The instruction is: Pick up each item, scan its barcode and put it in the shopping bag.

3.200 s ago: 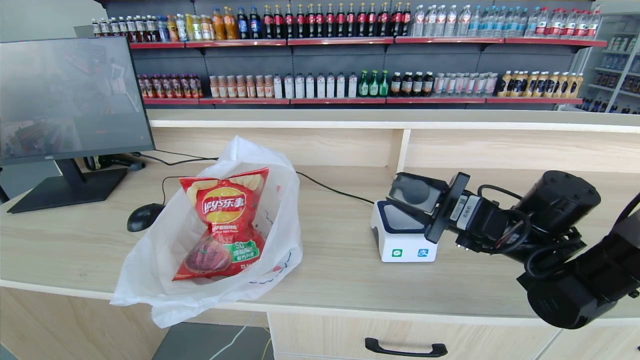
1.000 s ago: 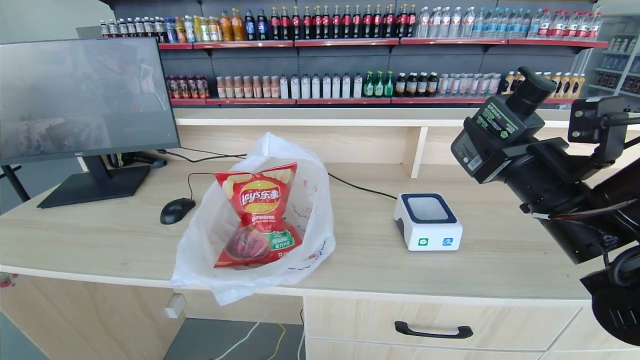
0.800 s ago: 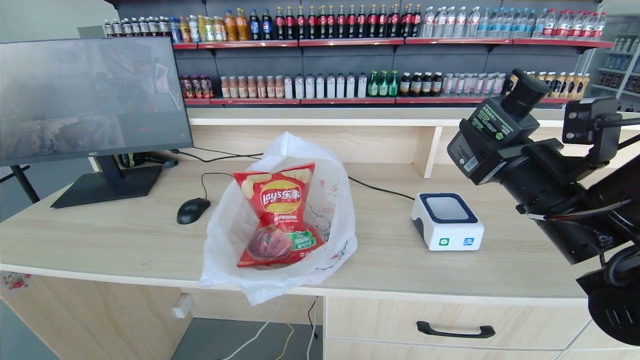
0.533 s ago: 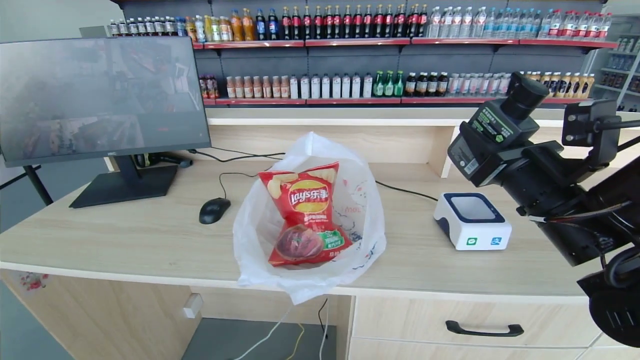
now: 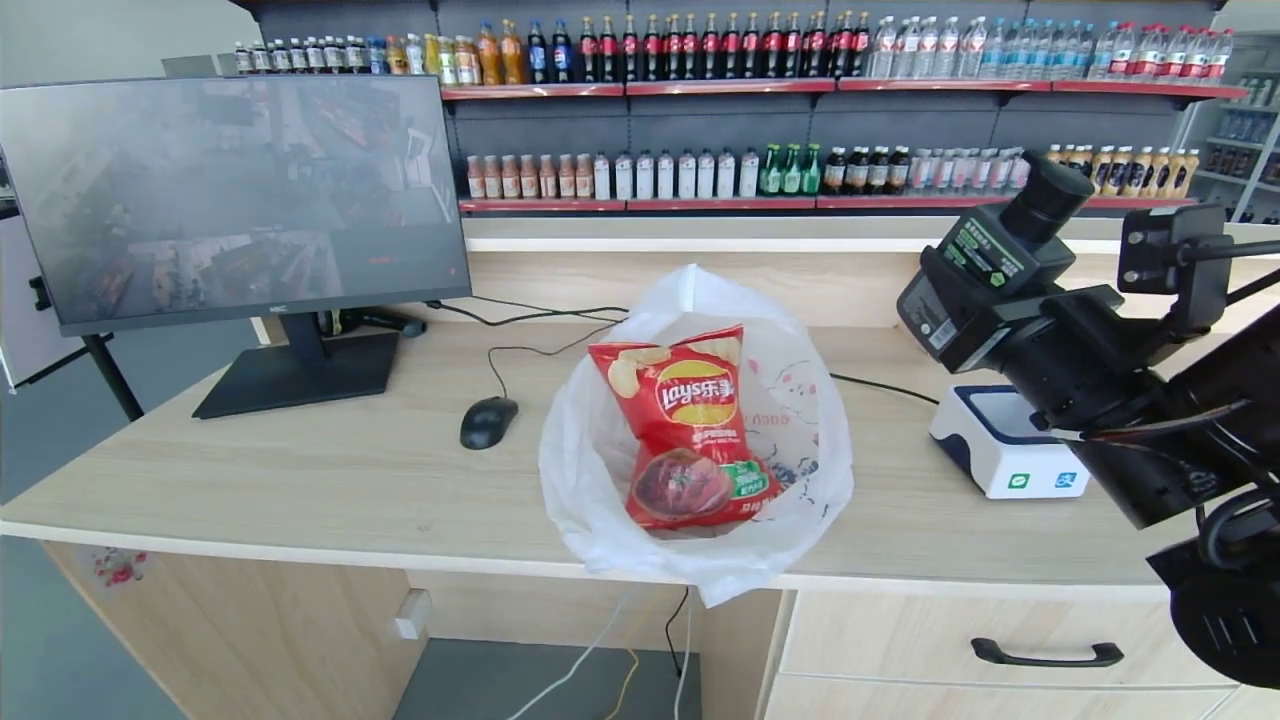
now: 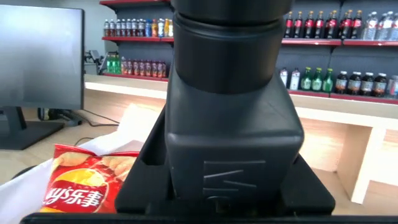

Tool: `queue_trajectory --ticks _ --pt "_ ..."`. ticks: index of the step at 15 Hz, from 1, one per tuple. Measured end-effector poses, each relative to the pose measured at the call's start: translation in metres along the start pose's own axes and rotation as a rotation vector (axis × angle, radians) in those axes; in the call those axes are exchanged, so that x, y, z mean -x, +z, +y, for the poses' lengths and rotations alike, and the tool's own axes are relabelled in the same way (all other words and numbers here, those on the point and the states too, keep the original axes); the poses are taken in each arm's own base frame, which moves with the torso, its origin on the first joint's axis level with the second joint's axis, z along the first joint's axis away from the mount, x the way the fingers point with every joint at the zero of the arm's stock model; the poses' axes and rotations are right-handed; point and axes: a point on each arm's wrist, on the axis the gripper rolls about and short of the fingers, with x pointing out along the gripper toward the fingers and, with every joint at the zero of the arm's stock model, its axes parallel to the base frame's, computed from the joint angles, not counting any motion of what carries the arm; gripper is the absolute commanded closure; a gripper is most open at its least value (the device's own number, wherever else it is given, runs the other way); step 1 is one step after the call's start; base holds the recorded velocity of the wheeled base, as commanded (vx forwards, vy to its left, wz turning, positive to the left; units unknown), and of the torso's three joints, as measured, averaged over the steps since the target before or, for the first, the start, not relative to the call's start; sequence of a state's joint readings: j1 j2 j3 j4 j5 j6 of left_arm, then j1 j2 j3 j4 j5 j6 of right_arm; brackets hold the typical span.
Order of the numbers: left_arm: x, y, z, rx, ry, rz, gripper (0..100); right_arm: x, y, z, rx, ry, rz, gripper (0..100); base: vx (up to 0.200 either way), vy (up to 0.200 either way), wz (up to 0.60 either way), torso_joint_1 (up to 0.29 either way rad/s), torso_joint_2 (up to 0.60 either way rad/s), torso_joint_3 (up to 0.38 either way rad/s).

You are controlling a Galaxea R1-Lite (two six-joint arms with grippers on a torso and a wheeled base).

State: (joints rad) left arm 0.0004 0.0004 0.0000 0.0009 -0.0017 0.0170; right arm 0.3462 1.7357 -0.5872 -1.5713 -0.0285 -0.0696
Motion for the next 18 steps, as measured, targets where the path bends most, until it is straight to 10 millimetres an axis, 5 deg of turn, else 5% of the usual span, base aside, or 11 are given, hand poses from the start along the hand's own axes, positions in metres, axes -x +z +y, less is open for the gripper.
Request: queue_trajectory --ticks 6,18 --pt "0.000 0.000 0.000 0.000 -0.001 0.001 0 0.004 -0.004 0.003 -0.003 0.016 0.024 100 0.200 0.000 0.00 0.002 0.00 0.006" --pt "0.000 0.000 0.000 0.003 -0.001 0.001 0 0.012 -0.003 0.014 -0.107 0.053 0.042 100 0.000 0.000 0.00 0.000 0.00 0.000"
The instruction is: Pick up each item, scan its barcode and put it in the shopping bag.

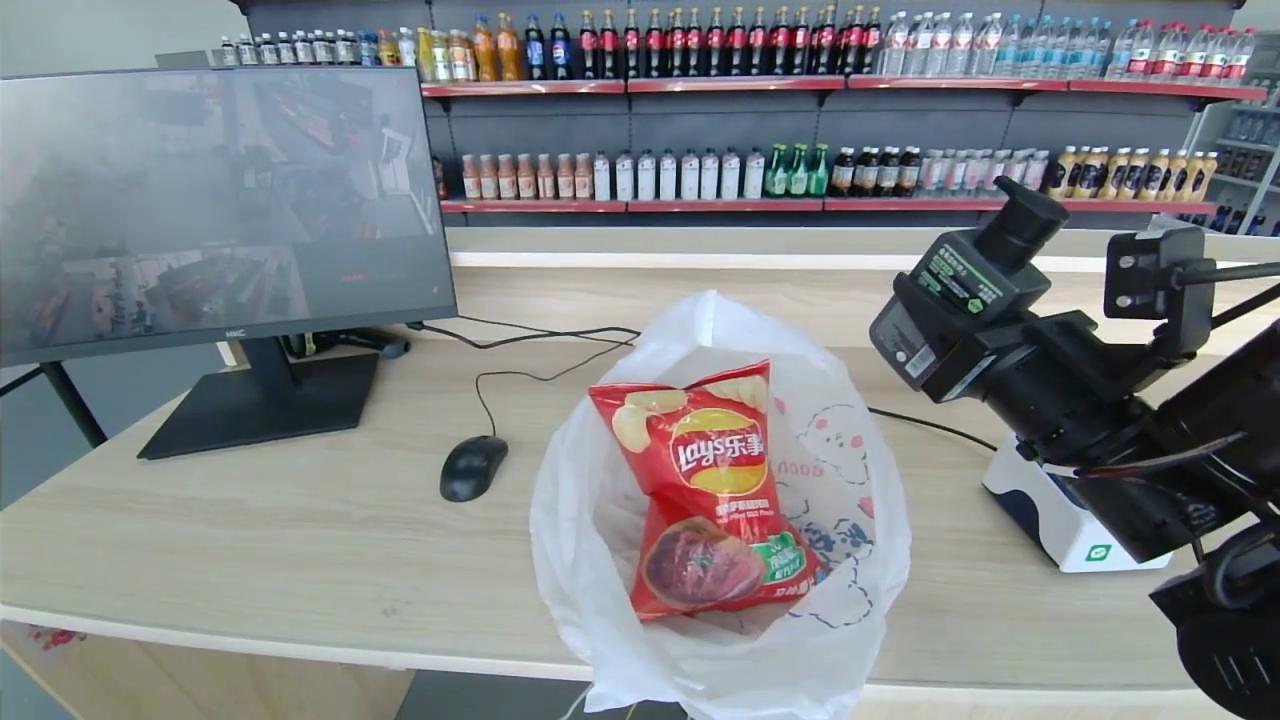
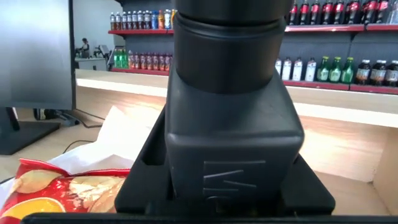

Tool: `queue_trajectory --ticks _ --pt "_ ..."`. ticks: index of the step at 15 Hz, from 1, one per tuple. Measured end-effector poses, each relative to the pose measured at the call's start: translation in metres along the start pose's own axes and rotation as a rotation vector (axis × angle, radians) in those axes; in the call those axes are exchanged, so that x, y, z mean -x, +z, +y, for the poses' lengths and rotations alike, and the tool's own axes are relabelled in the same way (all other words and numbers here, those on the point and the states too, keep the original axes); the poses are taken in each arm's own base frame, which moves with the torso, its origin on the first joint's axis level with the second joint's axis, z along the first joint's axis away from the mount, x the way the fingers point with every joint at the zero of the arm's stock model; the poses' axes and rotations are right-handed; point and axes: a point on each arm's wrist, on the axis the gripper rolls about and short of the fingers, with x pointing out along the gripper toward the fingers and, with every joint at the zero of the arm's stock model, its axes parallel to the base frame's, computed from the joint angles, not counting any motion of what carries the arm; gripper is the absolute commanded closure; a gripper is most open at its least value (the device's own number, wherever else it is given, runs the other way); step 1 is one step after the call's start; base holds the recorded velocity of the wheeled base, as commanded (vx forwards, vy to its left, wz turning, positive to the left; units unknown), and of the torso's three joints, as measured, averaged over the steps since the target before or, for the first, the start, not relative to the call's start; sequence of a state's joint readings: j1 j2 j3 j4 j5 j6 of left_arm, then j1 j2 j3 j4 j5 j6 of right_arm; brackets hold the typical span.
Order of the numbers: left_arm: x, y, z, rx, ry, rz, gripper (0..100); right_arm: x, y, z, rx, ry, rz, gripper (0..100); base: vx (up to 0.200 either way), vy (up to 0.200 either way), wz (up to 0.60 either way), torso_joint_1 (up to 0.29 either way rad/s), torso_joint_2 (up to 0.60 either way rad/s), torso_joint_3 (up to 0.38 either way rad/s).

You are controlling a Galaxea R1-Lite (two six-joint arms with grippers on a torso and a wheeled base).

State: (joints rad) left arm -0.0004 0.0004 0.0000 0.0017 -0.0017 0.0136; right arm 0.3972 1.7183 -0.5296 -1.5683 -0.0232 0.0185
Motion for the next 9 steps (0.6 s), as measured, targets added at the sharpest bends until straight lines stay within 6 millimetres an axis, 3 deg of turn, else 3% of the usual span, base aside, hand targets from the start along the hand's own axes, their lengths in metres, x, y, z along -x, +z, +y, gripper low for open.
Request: queue_trajectory --ticks 2,6,9 --pt "0.000 0.000 0.000 0.000 0.000 0.000 0 -0.003 0.006 0.008 -0.130 0.038 -0.024 100 0.000 0.000 0.00 0.000 0.00 0.000" --pt "0.000 0.000 0.000 -0.001 0.000 0.000 0 0.001 0.019 0.043 -0.528 0.197 -0.025 100 0.000 0.000 0.00 0.000 0.00 0.000" --pt "0.000 0.000 0.000 -0.001 0.001 0.000 0 0.006 0.023 0.060 -0.698 0.290 0.010 100 0.000 0.000 0.00 0.000 0.00 0.000"
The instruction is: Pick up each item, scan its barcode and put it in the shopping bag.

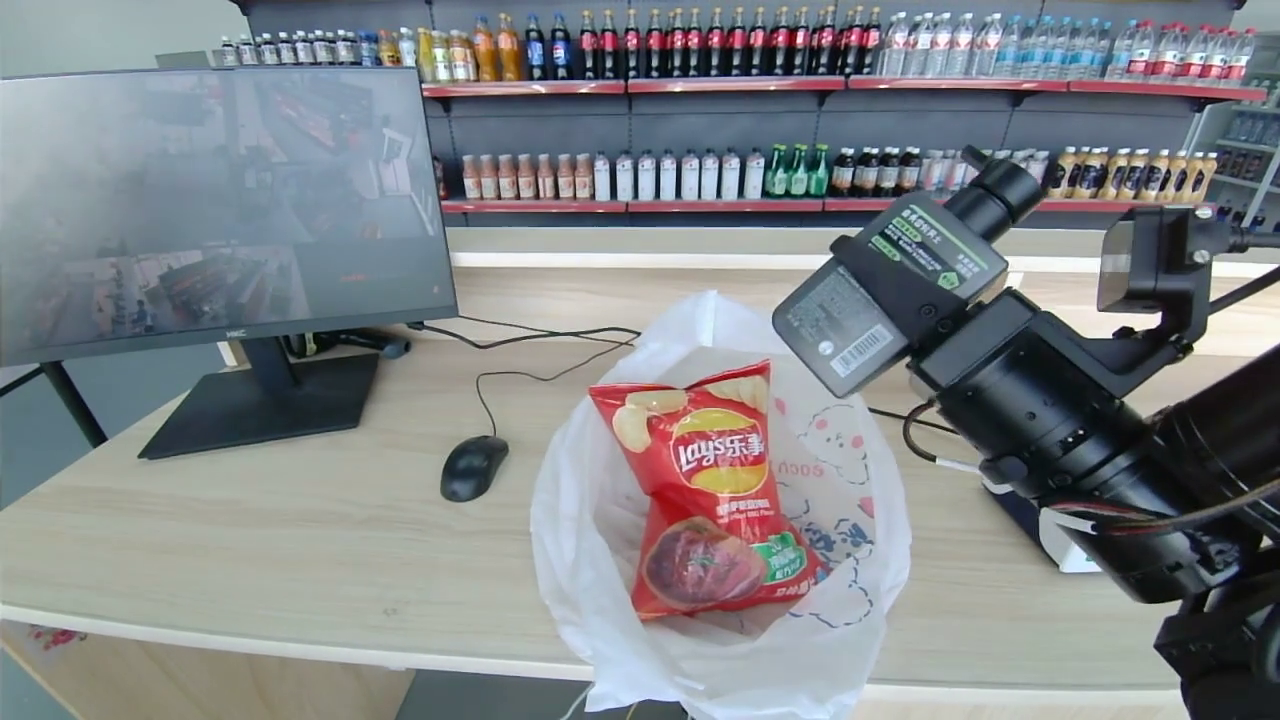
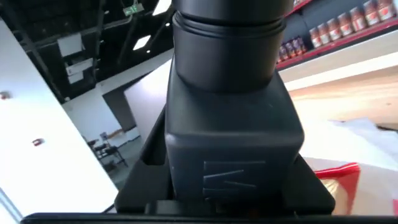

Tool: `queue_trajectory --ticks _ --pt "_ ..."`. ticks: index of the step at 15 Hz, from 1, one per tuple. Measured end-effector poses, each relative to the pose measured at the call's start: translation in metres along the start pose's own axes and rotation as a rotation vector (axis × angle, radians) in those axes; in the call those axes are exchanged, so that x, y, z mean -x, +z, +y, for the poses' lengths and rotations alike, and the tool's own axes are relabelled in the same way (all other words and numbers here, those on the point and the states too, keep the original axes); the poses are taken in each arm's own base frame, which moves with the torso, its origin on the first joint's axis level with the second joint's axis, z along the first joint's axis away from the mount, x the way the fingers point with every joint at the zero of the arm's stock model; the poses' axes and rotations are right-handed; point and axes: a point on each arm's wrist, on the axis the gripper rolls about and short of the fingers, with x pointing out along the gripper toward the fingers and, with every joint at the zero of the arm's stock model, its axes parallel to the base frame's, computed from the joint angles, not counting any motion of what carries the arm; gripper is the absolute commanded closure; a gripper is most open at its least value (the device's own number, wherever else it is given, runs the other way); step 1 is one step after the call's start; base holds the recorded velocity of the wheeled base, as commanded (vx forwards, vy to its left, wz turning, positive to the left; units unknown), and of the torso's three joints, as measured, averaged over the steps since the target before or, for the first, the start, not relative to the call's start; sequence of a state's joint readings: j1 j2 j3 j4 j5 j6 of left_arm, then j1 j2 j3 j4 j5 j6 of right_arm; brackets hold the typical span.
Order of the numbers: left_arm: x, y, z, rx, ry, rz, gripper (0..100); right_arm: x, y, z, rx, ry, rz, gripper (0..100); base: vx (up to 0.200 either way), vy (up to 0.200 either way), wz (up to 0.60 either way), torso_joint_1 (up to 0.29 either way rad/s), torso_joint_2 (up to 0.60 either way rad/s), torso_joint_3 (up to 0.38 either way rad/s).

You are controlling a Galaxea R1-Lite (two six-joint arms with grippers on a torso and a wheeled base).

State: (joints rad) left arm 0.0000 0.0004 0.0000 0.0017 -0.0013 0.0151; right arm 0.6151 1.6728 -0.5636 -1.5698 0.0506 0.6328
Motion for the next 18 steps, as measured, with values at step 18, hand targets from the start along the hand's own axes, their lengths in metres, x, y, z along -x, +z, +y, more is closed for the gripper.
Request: queue_trajectory --ticks 18 --pt "0.000 0.000 0.000 0.000 0.000 0.000 0 0.002 -0.062 0.010 -0.249 0.003 0.232 100 0.000 0.000 0.00 0.000 0.00 0.000"
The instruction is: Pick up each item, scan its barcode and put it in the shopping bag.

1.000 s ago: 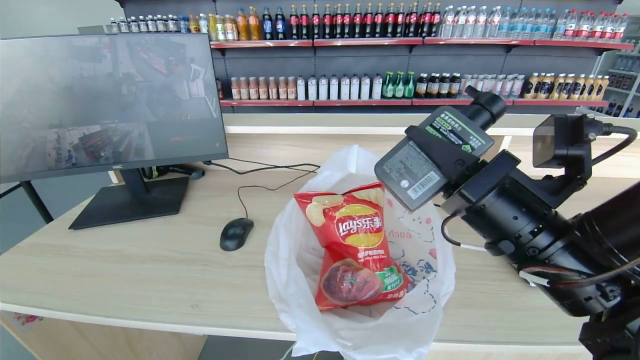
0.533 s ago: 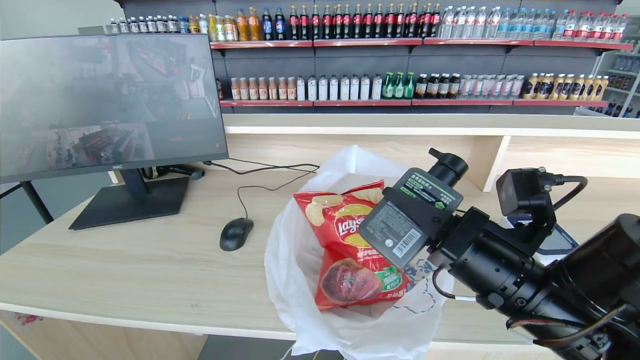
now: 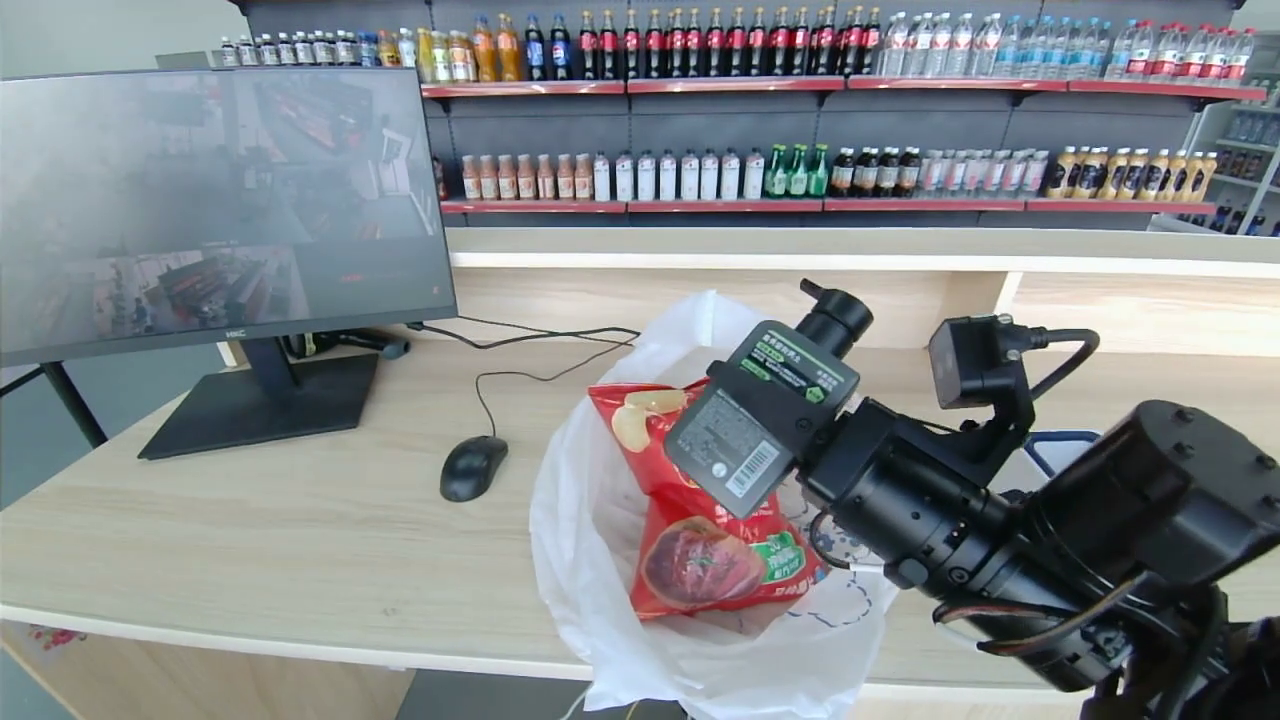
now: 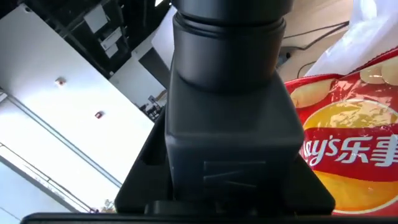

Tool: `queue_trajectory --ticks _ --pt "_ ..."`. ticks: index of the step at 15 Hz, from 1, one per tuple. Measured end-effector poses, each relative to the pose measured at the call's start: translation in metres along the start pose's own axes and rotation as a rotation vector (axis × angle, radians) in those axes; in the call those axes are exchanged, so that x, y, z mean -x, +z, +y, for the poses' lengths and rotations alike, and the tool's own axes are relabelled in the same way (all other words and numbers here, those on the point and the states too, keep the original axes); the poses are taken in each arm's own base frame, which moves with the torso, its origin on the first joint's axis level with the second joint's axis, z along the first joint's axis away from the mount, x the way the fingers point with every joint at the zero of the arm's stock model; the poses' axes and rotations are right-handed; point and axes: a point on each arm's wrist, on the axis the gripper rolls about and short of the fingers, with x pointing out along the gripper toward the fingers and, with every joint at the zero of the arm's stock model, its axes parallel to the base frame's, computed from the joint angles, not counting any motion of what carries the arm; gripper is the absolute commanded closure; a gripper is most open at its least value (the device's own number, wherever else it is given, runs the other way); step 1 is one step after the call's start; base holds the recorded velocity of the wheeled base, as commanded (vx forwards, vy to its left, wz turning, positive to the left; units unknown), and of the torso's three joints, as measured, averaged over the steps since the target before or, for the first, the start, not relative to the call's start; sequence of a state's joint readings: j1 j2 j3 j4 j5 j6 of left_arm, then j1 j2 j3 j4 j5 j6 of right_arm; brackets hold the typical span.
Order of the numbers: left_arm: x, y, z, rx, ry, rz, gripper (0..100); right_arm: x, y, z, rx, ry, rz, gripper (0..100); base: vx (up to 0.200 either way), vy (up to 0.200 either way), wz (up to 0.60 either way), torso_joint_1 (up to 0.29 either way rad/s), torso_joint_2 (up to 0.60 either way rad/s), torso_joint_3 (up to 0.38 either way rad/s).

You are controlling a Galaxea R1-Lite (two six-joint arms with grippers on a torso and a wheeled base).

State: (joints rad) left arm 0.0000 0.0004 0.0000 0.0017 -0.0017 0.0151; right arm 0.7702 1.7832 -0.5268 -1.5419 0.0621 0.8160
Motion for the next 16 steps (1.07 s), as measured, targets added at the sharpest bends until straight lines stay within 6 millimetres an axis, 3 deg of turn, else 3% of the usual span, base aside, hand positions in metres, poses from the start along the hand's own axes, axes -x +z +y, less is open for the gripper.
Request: queue_trajectory --ticks 8,16 --pt "0.000 0.000 0.000 0.000 0.000 0.000 0 -0.006 -0.037 -0.036 0.053 -0.116 0.113 100 0.000 0.000 0.00 0.000 0.00 0.000" --pt "0.000 0.000 0.000 0.000 0.000 0.000 0 -0.001 -0.048 -0.054 0.060 -0.204 0.115 100 0.000 0.000 0.00 0.000 0.00 0.000"
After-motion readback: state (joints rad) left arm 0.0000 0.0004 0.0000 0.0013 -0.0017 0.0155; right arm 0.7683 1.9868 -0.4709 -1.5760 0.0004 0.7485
